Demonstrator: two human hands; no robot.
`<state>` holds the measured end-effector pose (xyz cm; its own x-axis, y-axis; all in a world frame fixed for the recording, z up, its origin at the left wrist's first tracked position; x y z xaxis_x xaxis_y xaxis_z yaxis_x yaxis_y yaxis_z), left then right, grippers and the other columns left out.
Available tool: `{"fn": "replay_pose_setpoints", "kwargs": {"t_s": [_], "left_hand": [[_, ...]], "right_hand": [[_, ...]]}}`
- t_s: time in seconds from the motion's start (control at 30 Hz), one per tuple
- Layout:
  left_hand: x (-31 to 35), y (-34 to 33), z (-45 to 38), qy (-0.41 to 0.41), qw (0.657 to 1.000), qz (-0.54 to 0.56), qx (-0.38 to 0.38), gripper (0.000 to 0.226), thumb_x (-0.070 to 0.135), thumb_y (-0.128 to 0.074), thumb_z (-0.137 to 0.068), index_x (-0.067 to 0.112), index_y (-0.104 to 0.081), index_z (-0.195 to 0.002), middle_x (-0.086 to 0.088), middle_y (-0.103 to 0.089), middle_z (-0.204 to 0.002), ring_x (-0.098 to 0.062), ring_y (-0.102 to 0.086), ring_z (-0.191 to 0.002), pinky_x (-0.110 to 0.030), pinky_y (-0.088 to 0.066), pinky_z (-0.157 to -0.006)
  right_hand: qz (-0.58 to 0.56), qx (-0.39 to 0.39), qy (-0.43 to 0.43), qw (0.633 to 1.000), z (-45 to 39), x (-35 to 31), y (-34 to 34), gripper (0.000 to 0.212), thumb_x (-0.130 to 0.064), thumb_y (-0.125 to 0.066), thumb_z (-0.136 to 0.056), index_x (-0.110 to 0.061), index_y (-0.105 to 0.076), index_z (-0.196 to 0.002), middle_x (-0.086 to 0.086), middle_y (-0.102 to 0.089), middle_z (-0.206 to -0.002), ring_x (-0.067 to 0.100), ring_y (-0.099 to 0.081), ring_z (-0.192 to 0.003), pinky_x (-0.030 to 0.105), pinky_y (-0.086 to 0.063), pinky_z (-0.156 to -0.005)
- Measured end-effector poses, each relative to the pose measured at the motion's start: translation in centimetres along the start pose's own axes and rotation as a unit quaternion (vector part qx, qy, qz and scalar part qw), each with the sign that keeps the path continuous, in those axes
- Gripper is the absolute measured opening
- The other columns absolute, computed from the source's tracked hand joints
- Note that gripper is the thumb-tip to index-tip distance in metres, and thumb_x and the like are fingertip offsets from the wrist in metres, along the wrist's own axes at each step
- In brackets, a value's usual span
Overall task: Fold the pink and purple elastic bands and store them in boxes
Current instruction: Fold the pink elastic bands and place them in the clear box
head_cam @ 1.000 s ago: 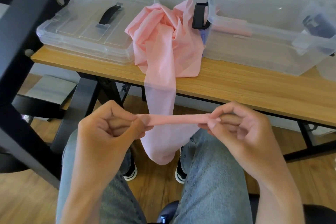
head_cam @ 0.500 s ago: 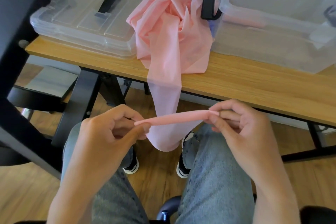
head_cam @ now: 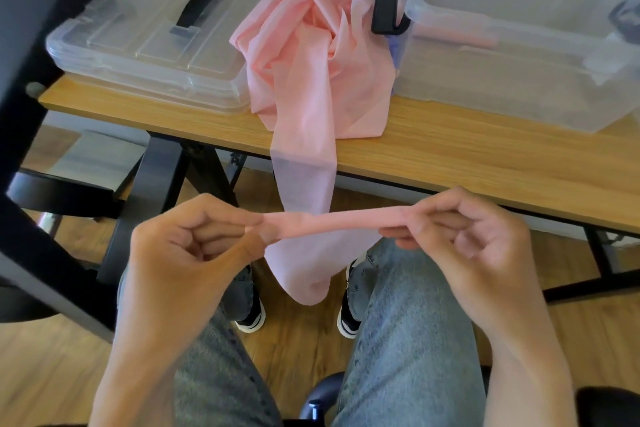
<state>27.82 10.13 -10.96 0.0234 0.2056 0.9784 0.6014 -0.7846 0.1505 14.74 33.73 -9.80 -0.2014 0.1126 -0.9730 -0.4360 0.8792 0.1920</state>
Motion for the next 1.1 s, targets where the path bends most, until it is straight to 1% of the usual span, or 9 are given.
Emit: {"fn": "replay_pose_setpoints", "kwargs": {"t_s": [0.13, 0.27, 0.43, 0.57, 0.67, 0.8, 0.93, 1.0, 1.1], "left_hand": [[-0.1, -0.3, 0.1, 0.014, 0.998, -0.038, -0.040, 0.044, 0.015, -0.080, -0.071, 0.028, -0.072, -0.112, 0.011, -0.080, -0.090, -0.009, -0.078, -0.081, -0.023, -0.062, -0.072], [-0.5, -0.4, 0.1, 0.018, 0.996, -0.067, -0.053, 0.030, 0.016, -0.080, -0.072, 0.026, -0.078, -0.100, 0.015, -0.079, -0.089, -0.005, -0.077, -0.082, -0.019, -0.061, -0.074], [-0.1, -0.5, 0.1, -0.009, 0.992, -0.109, -0.058, 0.018, 0.021, -0.078, -0.079, 0.021, -0.078, -0.097, 0.013, -0.078, -0.077, -0.008, -0.076, -0.070, -0.019, -0.061, -0.067], [0.0, -0.4, 0.2, -0.013, 0.991, -0.123, -0.053, 0.019, 0.031, -0.074, -0.081, 0.022, -0.075, -0.098, 0.012, -0.074, -0.065, -0.008, -0.073, -0.058, -0.022, -0.061, -0.062], [0.0, -0.5, 0.3, -0.005, 0.995, -0.080, -0.054, 0.019, 0.021, -0.077, -0.080, 0.018, -0.076, -0.098, 0.010, -0.079, -0.078, -0.008, -0.077, -0.072, -0.021, -0.062, -0.069], [0.0, -0.4, 0.2, -0.009, 0.998, -0.029, -0.047, 0.023, 0.020, -0.078, -0.076, 0.011, -0.077, -0.098, 0.006, -0.080, -0.092, -0.014, -0.079, -0.083, -0.027, -0.063, -0.074], [-0.2, -0.2, 0.2, -0.006, 0.999, -0.019, -0.029, 0.023, 0.021, -0.079, -0.073, 0.011, -0.076, -0.093, 0.004, -0.080, -0.088, -0.016, -0.079, -0.080, -0.030, -0.064, -0.071], [-0.1, -0.2, 0.2, -0.007, 0.999, -0.024, -0.035, 0.031, 0.021, -0.080, -0.073, 0.016, -0.074, -0.103, 0.007, -0.080, -0.090, -0.014, -0.079, -0.081, -0.028, -0.064, -0.071], [-0.1, -0.2, 0.2, 0.001, 0.998, -0.037, -0.057, 0.045, 0.020, -0.078, -0.072, 0.025, -0.070, -0.117, 0.013, -0.080, -0.093, -0.007, -0.078, -0.085, -0.020, -0.062, -0.073]], "right_hand": [[0.042, 0.023, -0.022, 0.999, 0.0, 0.5, 0.2, 0.030, -0.016, -0.074, -0.089, -0.023, -0.070, -0.118, -0.010, -0.081, -0.096, 0.010, -0.078, -0.089, 0.024, -0.061, -0.080], [0.118, 0.019, -0.022, 0.993, 0.0, 0.9, 0.2, 0.027, -0.015, -0.075, -0.090, -0.031, -0.074, -0.112, -0.021, -0.079, -0.094, 0.001, -0.076, -0.084, 0.017, -0.059, -0.080], [0.088, 0.001, -0.030, 0.996, -0.2, 1.5, -0.4, 0.010, -0.006, -0.070, -0.094, -0.015, -0.071, -0.098, -0.006, -0.080, -0.089, 0.009, -0.078, -0.086, 0.023, -0.062, -0.076], [0.095, -0.025, -0.030, 0.995, -0.1, 1.3, -0.6, 0.003, -0.016, -0.066, -0.097, -0.018, -0.065, -0.099, 0.001, -0.078, -0.079, 0.017, -0.077, -0.072, 0.032, -0.063, -0.067], [0.076, -0.028, -0.014, 0.997, 0.0, 0.9, -0.6, 0.004, -0.012, -0.065, -0.098, -0.015, -0.063, -0.099, 0.004, -0.077, -0.079, 0.018, -0.077, -0.070, 0.032, -0.063, -0.065], [-0.001, -0.013, -0.019, 1.000, 0.2, 0.5, -0.3, 0.014, 0.005, -0.065, -0.094, -0.008, -0.067, -0.098, 0.005, -0.080, -0.093, 0.021, -0.079, -0.089, 0.030, -0.064, -0.074], [-0.034, -0.014, -0.026, 0.999, 0.3, 0.1, 0.0, 0.016, -0.014, -0.071, -0.087, -0.005, -0.070, -0.100, 0.008, -0.080, -0.098, 0.025, -0.078, -0.094, 0.037, -0.064, -0.079], [-0.016, -0.006, -0.015, 1.000, 0.3, -0.1, 0.0, 0.017, -0.015, -0.071, -0.088, -0.009, -0.071, -0.104, 0.005, -0.081, -0.098, 0.023, -0.079, -0.092, 0.038, -0.065, -0.077], [0.016, 0.017, -0.023, 0.999, 0.4, 0.1, 0.2, 0.034, -0.011, -0.071, -0.090, -0.024, -0.068, -0.122, -0.006, -0.081, -0.097, 0.015, -0.079, -0.087, 0.027, -0.063, -0.077]]}}
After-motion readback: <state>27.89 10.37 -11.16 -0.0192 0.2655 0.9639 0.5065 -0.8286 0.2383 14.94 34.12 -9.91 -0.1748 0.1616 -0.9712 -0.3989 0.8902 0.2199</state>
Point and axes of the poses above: each hand's wrist, its own z-axis away from the middle knuckle, its own y-axis out of the back of the hand, x = y × z, the point moved 5 cm from there along -z, towards the middle knuckle
